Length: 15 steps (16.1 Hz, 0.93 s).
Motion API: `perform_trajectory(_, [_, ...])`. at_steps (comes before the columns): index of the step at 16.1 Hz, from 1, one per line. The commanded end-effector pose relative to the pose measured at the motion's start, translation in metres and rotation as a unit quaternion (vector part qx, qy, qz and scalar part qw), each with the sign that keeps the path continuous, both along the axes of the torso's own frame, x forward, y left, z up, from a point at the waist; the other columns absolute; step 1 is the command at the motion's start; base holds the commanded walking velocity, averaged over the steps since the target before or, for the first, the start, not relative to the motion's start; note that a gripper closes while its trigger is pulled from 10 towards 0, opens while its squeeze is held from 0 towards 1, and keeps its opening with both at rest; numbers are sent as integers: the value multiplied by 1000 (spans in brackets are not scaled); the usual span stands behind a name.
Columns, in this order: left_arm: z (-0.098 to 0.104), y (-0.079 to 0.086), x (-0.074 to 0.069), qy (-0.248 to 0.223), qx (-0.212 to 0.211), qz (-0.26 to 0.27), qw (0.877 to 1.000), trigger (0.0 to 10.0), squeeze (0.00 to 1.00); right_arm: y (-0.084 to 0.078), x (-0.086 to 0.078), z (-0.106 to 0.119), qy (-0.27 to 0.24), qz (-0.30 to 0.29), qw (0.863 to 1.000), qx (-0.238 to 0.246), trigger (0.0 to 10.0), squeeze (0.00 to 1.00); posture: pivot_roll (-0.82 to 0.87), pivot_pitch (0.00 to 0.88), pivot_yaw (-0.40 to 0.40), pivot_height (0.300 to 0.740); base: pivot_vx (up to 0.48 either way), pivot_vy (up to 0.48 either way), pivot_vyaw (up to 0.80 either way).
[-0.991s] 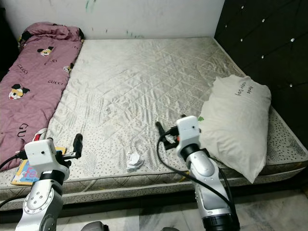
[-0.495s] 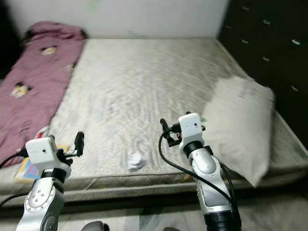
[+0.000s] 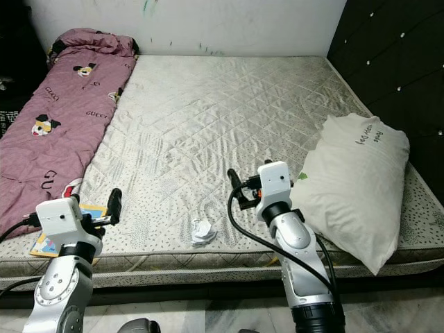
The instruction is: Clean up the room
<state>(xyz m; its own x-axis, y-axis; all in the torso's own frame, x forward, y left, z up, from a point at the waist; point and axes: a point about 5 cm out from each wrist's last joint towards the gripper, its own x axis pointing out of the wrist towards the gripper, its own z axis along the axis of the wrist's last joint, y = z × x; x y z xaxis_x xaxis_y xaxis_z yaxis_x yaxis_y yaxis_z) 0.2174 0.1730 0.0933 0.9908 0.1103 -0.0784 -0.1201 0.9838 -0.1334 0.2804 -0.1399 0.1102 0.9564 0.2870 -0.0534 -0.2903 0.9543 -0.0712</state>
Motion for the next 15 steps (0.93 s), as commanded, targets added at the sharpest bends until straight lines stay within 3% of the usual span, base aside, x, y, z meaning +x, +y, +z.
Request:
perform_trajectory(1, [1, 1, 0, 2, 2, 3, 1000, 10000, 0, -2, 1, 0, 3, -3, 1000, 5, 10000, 0, -51, 17, -15, 740, 0, 0, 0])
perform_trajectory(12, [0, 2, 0, 6, 1, 14, 1000, 10000, 0, 2, 0, 2, -1, 19, 1000, 15, 10000, 0, -44, 20, -24, 740, 0, 0, 0])
perform_trajectory(15, [-1, 5, -1, 9, -4, 26, 1000, 10000, 0, 3, 0, 2, 3, 28, 999, 19, 10000, 0, -41, 21, -27, 705, 0, 0, 0])
